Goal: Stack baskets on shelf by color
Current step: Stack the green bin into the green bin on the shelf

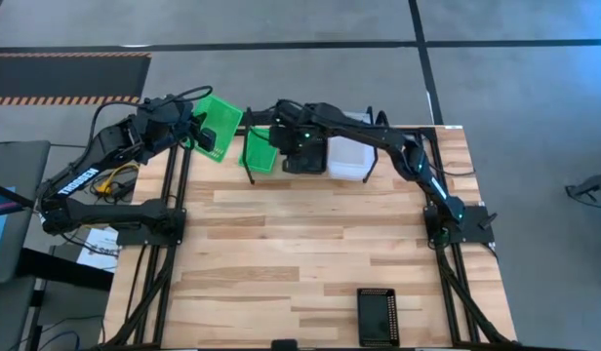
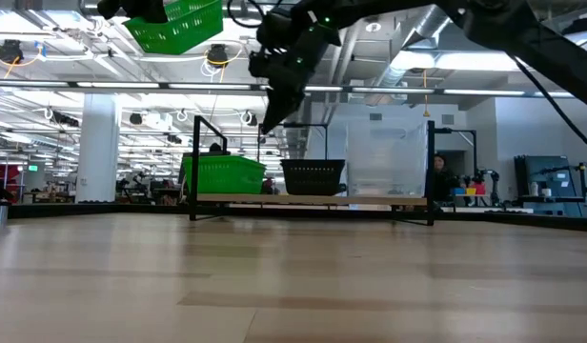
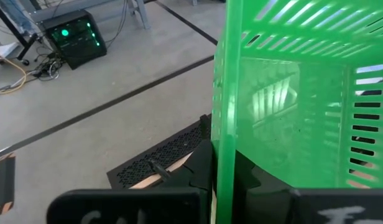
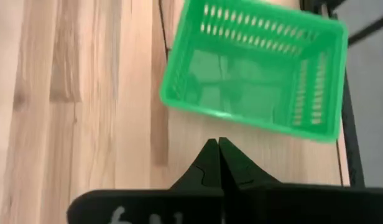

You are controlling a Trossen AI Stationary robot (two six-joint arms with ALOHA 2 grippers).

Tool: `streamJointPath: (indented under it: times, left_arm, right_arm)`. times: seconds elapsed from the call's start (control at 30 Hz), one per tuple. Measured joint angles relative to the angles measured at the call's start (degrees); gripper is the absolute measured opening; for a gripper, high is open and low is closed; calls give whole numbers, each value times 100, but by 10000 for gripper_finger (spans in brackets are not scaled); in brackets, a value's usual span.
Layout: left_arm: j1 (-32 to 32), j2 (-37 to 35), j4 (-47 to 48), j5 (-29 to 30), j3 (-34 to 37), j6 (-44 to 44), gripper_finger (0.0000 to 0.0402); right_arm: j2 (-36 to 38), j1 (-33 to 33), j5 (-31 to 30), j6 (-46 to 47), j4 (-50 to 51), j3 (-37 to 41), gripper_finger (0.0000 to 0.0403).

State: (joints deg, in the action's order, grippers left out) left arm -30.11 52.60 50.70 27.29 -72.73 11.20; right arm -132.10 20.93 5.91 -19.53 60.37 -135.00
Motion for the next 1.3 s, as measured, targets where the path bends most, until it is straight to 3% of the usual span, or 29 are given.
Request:
streamJointPath:
  times: [0.17, 0.3, 0.43, 0.57, 0.8, 0.97, 1.13, 1.3]
  left_arm:
    - [0, 0, 3, -5, 1, 0, 0]
    - [1, 69, 61, -6, 1, 124, 0]
    - [15, 382, -2, -211, 2, 451, 0]
    - [20, 868, -312, -492, 2, 766, 0]
    - [363, 1794, -1534, -496, 2, 1005, 0]
    - [702, 1904, -2181, -314, -357, 937, 0]
    - [1001, 1749, -1183, 909, -1312, 582, 0]
    - [1097, 1641, 537, 1628, -2180, 675, 0]
  right_arm:
    - [-11, -40, -70, 1, -316, 0, 0]
    - [263, -57, -1308, -88, -87, 13, 0]
    - [1244, 38, -2468, -132, 321, -11, 0]
    - [2163, 316, -2881, 165, 886, -11, 0]
    - [3802, 958, -2901, 478, 1459, 70, 0]
    - [4354, 1296, -1873, 599, 1469, 350, 0]
    - [4376, 1308, -1377, 602, 1140, 1110, 0]
    - [3865, 996, -720, 633, -454, 2125, 0]
